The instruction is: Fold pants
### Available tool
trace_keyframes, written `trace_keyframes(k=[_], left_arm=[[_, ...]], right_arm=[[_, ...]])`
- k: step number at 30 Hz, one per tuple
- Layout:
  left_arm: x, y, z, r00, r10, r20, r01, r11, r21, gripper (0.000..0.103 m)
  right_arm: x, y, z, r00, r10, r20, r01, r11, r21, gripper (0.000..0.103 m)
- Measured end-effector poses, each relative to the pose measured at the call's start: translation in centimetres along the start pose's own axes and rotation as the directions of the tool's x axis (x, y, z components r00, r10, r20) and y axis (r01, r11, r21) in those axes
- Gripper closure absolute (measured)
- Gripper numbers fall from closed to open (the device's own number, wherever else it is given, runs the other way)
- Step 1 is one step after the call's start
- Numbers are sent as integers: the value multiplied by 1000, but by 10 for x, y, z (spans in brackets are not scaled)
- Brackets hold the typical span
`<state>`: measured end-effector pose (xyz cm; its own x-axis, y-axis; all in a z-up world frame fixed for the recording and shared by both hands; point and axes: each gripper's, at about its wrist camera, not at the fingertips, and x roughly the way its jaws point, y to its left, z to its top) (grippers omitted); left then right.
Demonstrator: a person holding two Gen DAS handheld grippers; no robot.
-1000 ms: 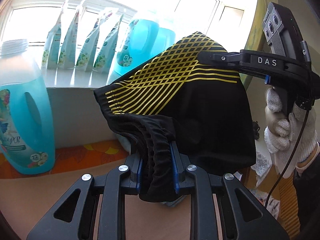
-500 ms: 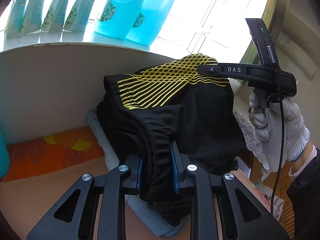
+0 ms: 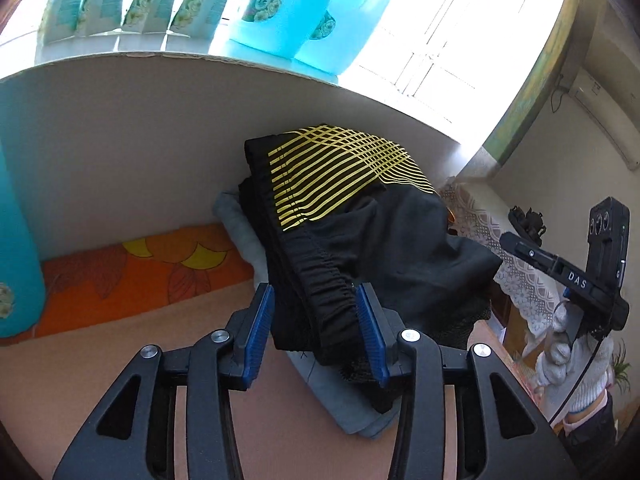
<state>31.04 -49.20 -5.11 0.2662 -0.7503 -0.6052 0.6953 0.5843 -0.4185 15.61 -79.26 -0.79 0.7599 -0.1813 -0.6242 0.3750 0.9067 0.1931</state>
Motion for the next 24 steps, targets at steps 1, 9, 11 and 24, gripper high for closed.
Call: trace_keyframes(k=[1, 9, 11, 24], left_arm=[[-10, 0, -4, 1000, 4, 2, -4, 1000, 12, 62], [-40, 7, -2, 997, 66, 27, -67, 997, 41, 62], [-42, 9, -1, 997, 72, 35, -73, 996, 43, 62], [-40, 3, -2, 997, 73, 39, -76, 995, 65, 62]], right_arm=[[-1, 1, -9, 1000, 6, -1, -6, 1000, -6, 56], [26, 14, -23, 997, -48, -60, 45, 997, -57, 56], [33, 8, -21, 996, -47, -72, 46, 999, -17, 69], [23, -11, -27, 980, -193, -57, 190, 980, -54, 96]])
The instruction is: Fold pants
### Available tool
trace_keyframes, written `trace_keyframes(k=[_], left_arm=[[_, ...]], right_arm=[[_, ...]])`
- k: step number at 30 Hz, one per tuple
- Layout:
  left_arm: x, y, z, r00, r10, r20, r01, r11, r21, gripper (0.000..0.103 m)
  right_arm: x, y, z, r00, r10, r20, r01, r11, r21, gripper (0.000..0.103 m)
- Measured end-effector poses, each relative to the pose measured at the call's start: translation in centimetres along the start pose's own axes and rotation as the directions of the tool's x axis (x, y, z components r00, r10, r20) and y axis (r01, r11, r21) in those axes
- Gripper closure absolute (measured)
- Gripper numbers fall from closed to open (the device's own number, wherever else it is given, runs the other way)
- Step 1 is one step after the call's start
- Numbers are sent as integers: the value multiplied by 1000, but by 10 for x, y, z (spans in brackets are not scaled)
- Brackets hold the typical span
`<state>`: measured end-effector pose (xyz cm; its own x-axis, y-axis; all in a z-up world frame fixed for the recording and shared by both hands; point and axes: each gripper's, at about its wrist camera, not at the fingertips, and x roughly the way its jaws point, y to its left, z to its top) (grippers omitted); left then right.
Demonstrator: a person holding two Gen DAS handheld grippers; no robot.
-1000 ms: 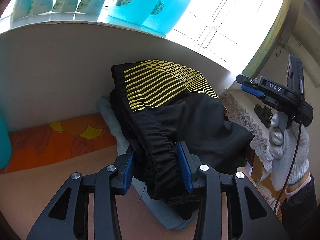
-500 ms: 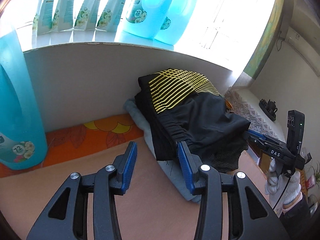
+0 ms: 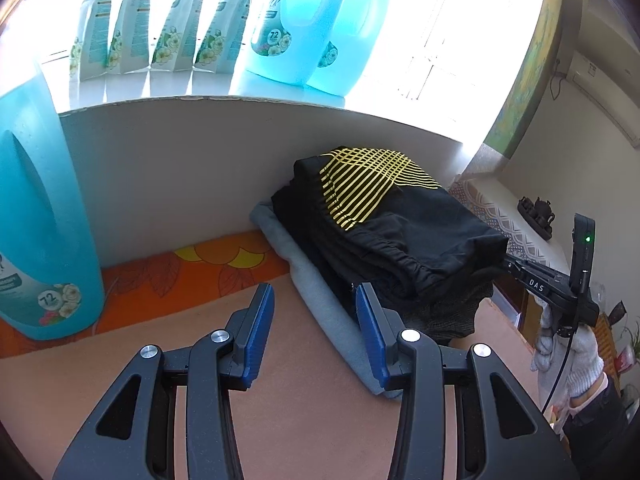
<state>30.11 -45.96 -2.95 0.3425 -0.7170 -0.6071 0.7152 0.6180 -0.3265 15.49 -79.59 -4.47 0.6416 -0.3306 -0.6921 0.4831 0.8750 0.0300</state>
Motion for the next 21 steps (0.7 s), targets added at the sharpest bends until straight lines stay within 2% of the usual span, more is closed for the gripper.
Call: trace_keyframes(k=[3, 5, 9, 13, 16, 17, 18, 20, 21], left_arm=[[0, -4, -1, 1000, -4, -11, 4, 1000, 2, 62], [-4, -8, -4, 1000, -1, -16, 1, 1000, 10, 62], [-18, -19, -11, 1000, 12, -12, -11, 999, 41, 62], [-37, -31, -20, 1000, 16, -17, -15, 998, 55, 62], [-52, -43, -29, 999, 38, -7, -37, 995, 89, 62], [-57, -46, -32, 999, 45, -5, -45, 994, 100, 62], [-62, -50, -36, 999, 48, -5, -47, 993, 107, 60], [-73, -56, -43, 999, 48, -1, -48, 992, 117, 47], [-79, -59, -47, 999, 50, 7, -50, 991, 122, 47]], right_arm=[[-1, -8, -14, 1000, 1, -9, -1, 999, 35, 87], [-11, -15, -19, 1000, 3, 14, -4, 997, 75, 73], [-38, -21, -26, 999, 17, 51, -22, 994, 109, 71], [-71, -17, -38, 996, 36, 82, -46, 991, 124, 61], [-99, -7, -47, 994, 19, 105, -29, 995, 97, 58], [-108, -4, -50, 994, 20, 111, -31, 995, 94, 53], [-118, -1, -53, 993, 21, 118, -33, 995, 94, 50], [-137, 6, -60, 991, 16, 130, -29, 995, 96, 47], [-146, 10, -63, 991, 11, 134, -24, 995, 95, 47]])
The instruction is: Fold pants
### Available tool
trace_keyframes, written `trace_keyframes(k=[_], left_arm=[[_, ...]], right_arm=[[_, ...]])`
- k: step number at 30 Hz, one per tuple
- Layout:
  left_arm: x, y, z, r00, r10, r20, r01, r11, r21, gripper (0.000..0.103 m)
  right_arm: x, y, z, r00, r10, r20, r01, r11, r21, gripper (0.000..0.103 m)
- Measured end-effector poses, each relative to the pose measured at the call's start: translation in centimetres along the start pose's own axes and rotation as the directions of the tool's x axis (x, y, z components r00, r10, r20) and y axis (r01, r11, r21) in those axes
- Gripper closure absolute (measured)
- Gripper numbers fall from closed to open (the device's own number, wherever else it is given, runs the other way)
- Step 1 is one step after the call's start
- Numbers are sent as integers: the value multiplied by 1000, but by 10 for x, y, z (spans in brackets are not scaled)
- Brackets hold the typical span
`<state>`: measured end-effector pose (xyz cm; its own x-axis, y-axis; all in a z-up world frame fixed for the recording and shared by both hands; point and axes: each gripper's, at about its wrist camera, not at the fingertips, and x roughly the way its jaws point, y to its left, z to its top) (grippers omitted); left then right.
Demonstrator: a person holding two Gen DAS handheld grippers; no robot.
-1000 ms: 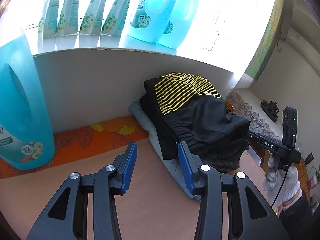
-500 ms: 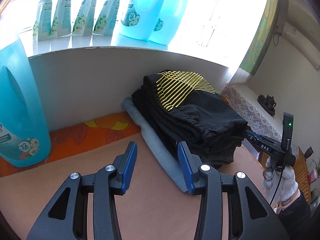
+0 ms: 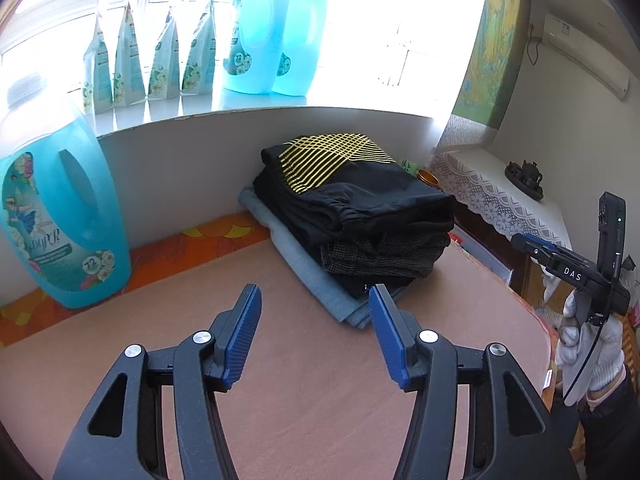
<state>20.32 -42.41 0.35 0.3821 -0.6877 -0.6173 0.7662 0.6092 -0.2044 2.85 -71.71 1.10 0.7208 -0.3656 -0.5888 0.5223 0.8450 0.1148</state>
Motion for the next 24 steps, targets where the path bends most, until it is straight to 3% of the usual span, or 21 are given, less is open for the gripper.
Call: trace_keyframes(k=[5, 15, 17, 21, 24], left_arm=[[-32, -12, -17, 1000, -8, 30, 8, 1000, -2, 41], [-93, -38, -52, 996, -12, 91, 9, 999, 38, 36], [-101, -44, -60, 996, 6, 93, -11, 999, 50, 27], [-121, -57, -76, 987, 81, 137, -94, 991, 91, 26], [-135, -60, -87, 987, 72, 146, -83, 994, 72, 20]], right_arm=[[-46, 27, -17, 999, -29, 42, 31, 998, -49, 38], [-118, 74, -60, 994, 12, 108, -4, 997, -71, 24], [-129, 80, -67, 993, 19, 120, -10, 997, -72, 17], [-149, 90, -81, 988, 27, 149, -19, 998, -59, 12], [-161, 95, -91, 984, 21, 175, -13, 999, -48, 0]])
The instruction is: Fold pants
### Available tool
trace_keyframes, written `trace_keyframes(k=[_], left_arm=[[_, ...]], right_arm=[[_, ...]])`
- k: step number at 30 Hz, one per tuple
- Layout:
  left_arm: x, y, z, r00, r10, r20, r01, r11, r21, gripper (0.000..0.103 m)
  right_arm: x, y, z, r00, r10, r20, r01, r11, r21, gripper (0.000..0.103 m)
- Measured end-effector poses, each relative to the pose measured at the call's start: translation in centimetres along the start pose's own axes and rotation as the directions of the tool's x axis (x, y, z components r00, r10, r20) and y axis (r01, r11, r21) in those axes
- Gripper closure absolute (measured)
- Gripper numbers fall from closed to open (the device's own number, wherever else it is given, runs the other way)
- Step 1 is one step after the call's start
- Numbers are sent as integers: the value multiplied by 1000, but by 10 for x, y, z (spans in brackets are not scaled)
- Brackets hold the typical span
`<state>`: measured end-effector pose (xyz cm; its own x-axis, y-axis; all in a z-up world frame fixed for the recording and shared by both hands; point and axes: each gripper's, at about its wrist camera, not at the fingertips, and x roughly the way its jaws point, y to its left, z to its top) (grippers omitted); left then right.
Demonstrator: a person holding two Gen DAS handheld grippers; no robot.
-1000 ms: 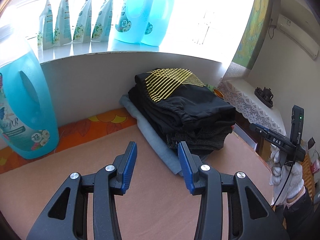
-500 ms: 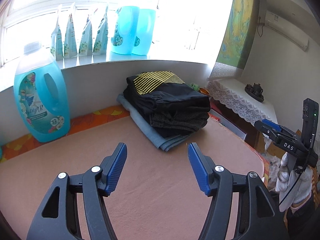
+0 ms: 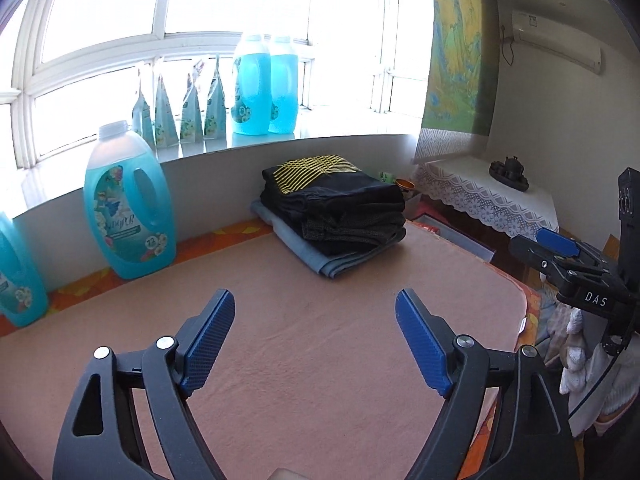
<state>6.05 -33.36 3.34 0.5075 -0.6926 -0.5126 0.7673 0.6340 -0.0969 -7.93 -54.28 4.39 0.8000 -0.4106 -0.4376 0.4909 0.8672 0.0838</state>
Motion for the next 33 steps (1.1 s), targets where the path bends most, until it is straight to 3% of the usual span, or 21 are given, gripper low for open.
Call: trace_keyframes(k=[13, 18, 33], left_arm=[[-33, -2, -40, 997, 81, -10, -81, 993, -85, 20], [-39, -5, -51, 993, 117, -16, -118, 990, -74, 20], [-42, -6, -58, 993, 114, -21, -115, 988, -98, 20]], right_arm=[[-28, 11, -29, 998, -53, 27, 51, 997, 51, 0], [-28, 12, -40, 998, -65, 8, 64, 996, 56, 0], [-32, 14, -39, 997, -71, 25, 70, 997, 41, 0]])
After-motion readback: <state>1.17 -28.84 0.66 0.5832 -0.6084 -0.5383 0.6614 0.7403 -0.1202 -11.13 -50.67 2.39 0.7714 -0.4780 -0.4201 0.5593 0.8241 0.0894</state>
